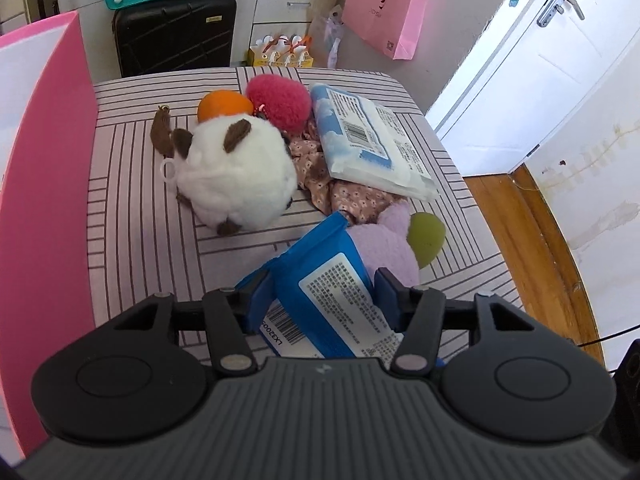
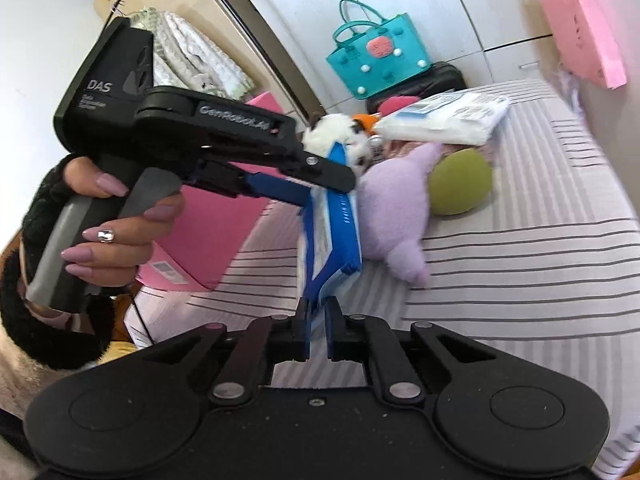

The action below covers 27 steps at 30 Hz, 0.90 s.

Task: Organize soft objects
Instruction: 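Lift the blue wipes pack with the left tool off the table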

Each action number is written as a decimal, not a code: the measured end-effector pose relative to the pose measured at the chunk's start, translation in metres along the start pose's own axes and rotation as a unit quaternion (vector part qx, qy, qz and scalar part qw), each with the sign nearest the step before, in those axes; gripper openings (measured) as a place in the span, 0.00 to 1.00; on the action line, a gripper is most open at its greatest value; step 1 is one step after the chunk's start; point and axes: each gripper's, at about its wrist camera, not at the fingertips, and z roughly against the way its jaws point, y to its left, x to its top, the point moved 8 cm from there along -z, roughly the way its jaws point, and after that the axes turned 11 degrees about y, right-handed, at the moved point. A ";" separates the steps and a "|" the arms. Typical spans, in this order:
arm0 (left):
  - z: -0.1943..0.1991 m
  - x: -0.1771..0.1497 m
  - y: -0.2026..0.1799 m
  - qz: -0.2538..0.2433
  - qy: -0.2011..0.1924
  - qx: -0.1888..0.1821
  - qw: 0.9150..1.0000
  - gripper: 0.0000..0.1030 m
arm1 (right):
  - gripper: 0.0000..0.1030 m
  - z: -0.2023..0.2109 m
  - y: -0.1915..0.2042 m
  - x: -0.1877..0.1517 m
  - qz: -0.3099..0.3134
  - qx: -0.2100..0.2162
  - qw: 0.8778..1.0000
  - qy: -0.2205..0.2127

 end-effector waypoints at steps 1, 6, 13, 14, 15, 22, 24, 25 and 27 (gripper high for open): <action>0.000 -0.002 -0.001 0.003 -0.001 0.000 1.000 0.53 | 0.05 0.003 -0.003 -0.001 -0.003 0.003 1.000 0.004; -0.001 -0.002 -0.004 -0.007 -0.010 0.002 1.000 0.54 | 0.04 0.003 -0.015 0.000 -0.016 -0.010 1.000 0.009; -0.004 0.001 0.003 0.014 -0.016 -0.011 1.000 0.53 | 0.38 -0.009 -0.001 -0.005 -0.029 0.036 0.999 0.028; -0.004 0.001 0.003 0.013 -0.016 -0.010 1.000 0.53 | 0.43 -0.011 0.000 -0.005 -0.036 0.040 0.998 0.025; -0.004 0.001 0.002 0.013 -0.017 -0.009 1.000 0.53 | 0.45 -0.014 0.001 -0.003 -0.042 0.042 0.998 0.021; 0.001 0.000 0.001 0.003 -0.029 0.008 1.000 0.68 | 0.14 -0.023 -0.003 0.004 -0.062 0.018 0.998 0.007; 0.004 0.001 0.001 -0.016 -0.039 0.030 0.999 0.75 | 0.14 -0.018 -0.006 0.002 -0.063 0.021 0.998 0.009; 0.006 0.003 0.001 -0.026 -0.048 0.038 0.998 0.79 | 0.14 -0.016 -0.008 0.001 -0.069 0.025 0.997 0.013; 0.011 0.006 -0.001 -0.050 -0.070 0.041 0.995 0.79 | 0.14 -0.014 -0.012 0.002 -0.078 0.029 0.996 0.017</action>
